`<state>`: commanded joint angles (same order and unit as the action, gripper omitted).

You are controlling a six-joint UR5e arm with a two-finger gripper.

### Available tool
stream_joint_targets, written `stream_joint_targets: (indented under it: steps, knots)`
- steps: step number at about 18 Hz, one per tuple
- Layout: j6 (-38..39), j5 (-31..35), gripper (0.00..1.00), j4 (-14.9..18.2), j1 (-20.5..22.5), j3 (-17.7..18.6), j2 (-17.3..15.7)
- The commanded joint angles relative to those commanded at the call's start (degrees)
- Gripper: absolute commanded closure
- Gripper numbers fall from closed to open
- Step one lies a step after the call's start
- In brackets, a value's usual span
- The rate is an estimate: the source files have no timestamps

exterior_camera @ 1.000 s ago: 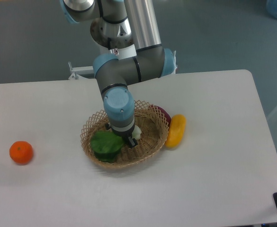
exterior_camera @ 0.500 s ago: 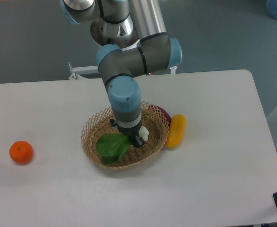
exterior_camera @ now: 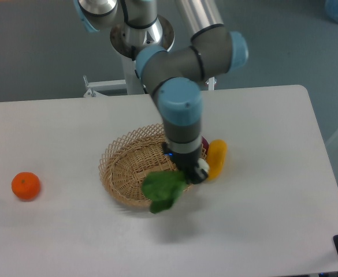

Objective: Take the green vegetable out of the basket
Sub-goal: 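Lift the bok choy out of the basket, then carry the held bok choy away from the basket, past the pepper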

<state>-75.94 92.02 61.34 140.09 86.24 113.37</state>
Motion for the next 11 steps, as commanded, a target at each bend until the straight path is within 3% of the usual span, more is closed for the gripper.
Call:
stream_joint_targets:
  steps: [4, 11]
  knots:
    - [0.00, -0.09, 0.71, 2.90, 2.90, -7.03, 3.61]
    - [-0.79, -1.23, 0.70, 4.58, 6.42, -17.49, 10.90]
